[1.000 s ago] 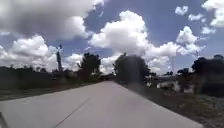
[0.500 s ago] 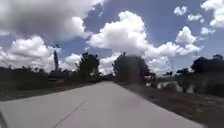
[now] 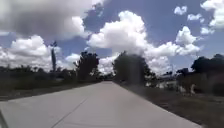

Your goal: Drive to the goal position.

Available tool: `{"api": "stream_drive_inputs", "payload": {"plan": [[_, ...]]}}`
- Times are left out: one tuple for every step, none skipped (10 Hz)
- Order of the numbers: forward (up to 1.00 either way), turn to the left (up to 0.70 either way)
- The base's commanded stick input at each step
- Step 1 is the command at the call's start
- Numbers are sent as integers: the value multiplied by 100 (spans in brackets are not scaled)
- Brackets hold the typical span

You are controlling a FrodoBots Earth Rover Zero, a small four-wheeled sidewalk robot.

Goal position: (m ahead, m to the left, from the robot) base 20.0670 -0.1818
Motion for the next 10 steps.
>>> {"api": "stream_drive_inputs", "payload": {"plan": [[85, 0], [85, 0], [85, 0], [85, 0], [85, 0], [85, 0], [85, 0], [85, 0], [85, 0], [85, 0]]}}
